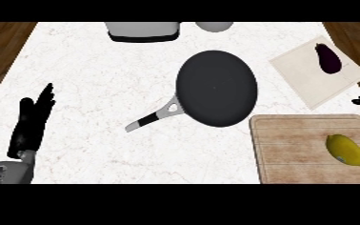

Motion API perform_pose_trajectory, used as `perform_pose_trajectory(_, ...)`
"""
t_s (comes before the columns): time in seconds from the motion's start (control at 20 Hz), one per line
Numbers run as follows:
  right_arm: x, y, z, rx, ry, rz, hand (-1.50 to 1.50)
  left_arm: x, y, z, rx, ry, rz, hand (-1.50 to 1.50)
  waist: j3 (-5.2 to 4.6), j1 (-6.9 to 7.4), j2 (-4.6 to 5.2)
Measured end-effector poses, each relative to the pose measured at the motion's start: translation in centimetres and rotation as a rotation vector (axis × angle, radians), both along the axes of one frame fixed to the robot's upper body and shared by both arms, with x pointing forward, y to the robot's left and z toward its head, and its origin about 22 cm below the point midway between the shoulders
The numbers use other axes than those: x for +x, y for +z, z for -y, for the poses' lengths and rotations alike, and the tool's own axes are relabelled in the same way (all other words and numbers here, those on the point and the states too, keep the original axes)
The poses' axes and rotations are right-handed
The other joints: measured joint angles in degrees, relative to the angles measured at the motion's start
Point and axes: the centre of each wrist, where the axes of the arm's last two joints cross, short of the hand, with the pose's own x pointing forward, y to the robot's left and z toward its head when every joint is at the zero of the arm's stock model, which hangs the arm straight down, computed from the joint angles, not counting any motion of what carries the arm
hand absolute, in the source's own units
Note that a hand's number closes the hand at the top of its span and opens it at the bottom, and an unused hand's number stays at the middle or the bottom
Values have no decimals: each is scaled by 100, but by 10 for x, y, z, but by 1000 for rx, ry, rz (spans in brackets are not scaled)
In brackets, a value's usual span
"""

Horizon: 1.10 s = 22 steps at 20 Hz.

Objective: Pick the lemon from the cutting board and place it in the pan

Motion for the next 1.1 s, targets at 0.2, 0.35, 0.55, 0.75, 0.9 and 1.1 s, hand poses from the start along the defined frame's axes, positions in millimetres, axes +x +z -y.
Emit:
perform_pose_trajectory(0.2,-11,25,39,-138,-39,6,-150,2,7,-3,1,1,-14,0,-6,59,-11)
perform_pose_trajectory(0.35,-9,56,50,-297,-51,23,-150,2,11,-7,10,-2,-22,0,-12,87,-15)
perform_pose_trajectory(0.55,-1,99,45,-565,-17,54,-150,4,13,-5,8,-8,-29,0,-21,114,-19)
perform_pose_trajectory(0.75,4,132,31,-843,38,75,-150,6,11,-1,4,-8,-24,0,-28,119,-16)
perform_pose_trajectory(0.9,3,131,18,-1005,90,92,-150,7,15,-5,8,-1,-26,0,-30,104,-19)
perform_pose_trajectory(1.1,1,124,5,-1191,160,104,-150,9,16,-5,9,-2,-30,0,-34,85,-24)
